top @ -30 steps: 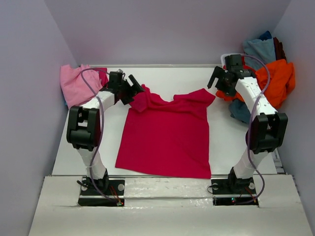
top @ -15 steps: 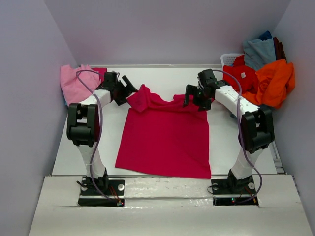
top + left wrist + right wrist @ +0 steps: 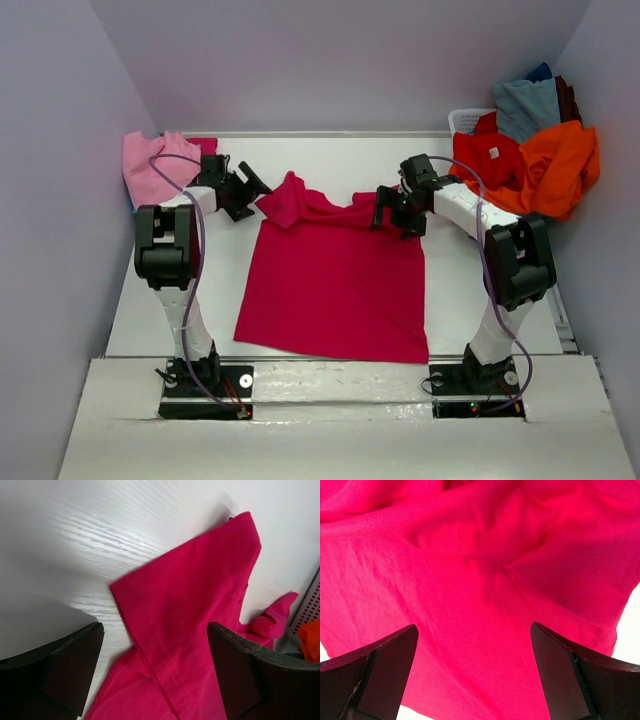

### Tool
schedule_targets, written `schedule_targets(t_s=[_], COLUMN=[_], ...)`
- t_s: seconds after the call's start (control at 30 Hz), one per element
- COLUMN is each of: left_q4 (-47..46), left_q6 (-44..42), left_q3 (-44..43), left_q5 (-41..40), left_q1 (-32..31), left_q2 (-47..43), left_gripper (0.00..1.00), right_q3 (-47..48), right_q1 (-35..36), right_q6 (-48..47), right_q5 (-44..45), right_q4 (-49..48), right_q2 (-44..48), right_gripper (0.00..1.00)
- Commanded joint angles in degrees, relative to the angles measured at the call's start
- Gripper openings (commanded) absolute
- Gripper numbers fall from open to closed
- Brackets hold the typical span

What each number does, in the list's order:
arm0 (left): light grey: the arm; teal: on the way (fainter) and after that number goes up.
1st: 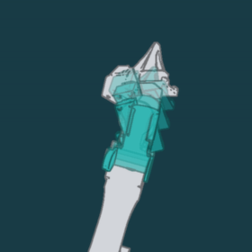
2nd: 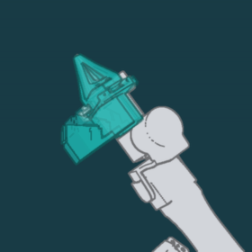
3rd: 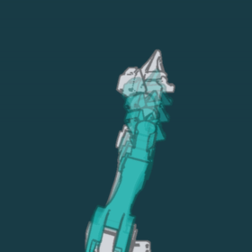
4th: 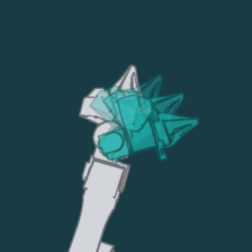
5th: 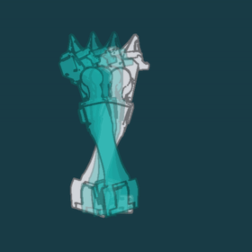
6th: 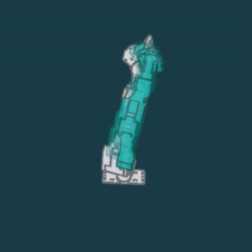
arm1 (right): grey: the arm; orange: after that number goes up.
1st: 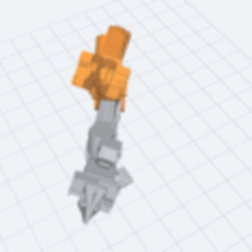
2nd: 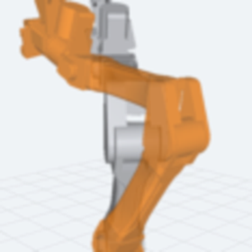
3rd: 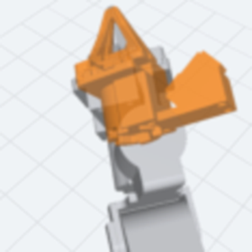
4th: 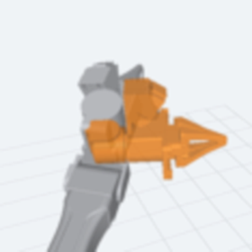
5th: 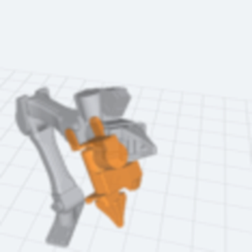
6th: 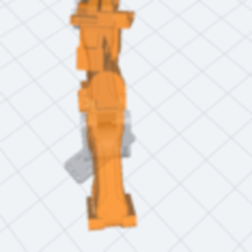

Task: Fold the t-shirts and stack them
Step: Flatten the tshirt out

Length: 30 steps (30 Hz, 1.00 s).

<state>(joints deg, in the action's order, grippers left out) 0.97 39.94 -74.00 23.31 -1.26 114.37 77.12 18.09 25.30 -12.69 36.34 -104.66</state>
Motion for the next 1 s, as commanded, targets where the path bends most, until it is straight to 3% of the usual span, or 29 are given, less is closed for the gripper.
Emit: schedule_targets(t_s=[0.0,0.2,0.23,0.27,0.3,0.8,0.97], left_q4=[-2.8,-5.7,-5.8,-6.1,-6.9,-5.4,-6.2], left_q6=[-0.2,1.2,1.2,1.4,1.6,1.5,2.2], left_q3=[1.5,2.0,2.0,2.1,2.5,0.9,0.7], left_q5=[3.8,6.0,6.0,6.2,6.8,6.7,8.0], left_q1=[0.8,1.4,2.0,2.0,2.0,3.0,3.0], left_q2=[1.7,3.1,3.5,3.6,3.7,6.0,6.7], left_gripper=[0.99,0.97,0.93,0.81,0.78,0.79,0.61], right_q3=[0.4,0.6,0.5,0.5,0.6,2.0,2.0], right_q1=[0.3,0.3,0.3,0.3,0.3,0.3,0.3], right_q6=[-0.2,-0.2,-0.2,-0.2,-0.1,0.2,0.2], right_q5=[-0.6,-0.6,-0.5,-0.4,-0.2,-0.2,-0.2], right_q4=[-2.3,-2.1,-2.1,-2.1,-2.1,-1.4,-1.3], right_q2=[1.1,1.6,1.7,1.7,1.7,2.3,2.8], right_gripper=[1.0,1.0,1.0,1.0,1.0,1.0,1.0])
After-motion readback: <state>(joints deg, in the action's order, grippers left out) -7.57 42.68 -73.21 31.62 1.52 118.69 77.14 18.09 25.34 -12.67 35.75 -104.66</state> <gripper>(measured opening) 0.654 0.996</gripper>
